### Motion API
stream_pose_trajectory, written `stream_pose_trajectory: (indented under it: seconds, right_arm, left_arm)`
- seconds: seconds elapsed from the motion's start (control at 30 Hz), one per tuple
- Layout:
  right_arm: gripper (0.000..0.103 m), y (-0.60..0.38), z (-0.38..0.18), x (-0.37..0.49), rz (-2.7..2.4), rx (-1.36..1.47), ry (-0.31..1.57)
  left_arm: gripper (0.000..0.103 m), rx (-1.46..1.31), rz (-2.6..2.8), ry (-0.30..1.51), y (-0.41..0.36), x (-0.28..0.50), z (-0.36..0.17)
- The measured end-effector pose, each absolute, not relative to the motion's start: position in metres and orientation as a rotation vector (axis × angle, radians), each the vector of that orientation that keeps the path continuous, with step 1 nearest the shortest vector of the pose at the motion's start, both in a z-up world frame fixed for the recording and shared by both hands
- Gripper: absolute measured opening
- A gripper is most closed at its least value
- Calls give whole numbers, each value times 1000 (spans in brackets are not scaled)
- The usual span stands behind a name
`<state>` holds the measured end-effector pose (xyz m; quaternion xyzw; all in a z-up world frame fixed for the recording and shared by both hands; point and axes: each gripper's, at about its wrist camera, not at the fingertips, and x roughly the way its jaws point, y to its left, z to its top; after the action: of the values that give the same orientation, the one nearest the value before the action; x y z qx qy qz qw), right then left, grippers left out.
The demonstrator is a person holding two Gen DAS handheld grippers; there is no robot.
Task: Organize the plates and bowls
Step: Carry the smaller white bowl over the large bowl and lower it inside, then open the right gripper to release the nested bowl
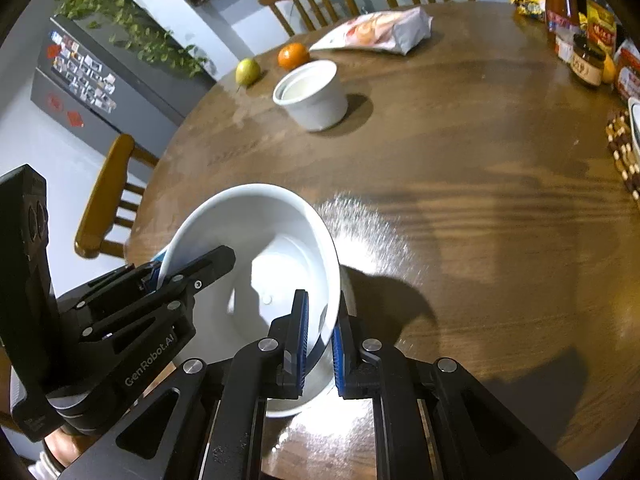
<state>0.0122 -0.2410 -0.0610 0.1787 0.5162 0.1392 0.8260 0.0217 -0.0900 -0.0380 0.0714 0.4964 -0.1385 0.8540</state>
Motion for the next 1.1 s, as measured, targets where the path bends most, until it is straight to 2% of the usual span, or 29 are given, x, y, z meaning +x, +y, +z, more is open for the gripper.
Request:
stream_pose_trajectory:
  seconds: [0.4, 1.1]
  right_arm:
    - [11, -229, -81, 6, 326, 357, 1162]
    - [12, -214, -76, 6, 281, 201, 1137]
  left_arm:
    - [11, 137, -254, 1105, -79, 12, -58]
    - [20, 164, -239, 1119, -82, 16, -67]
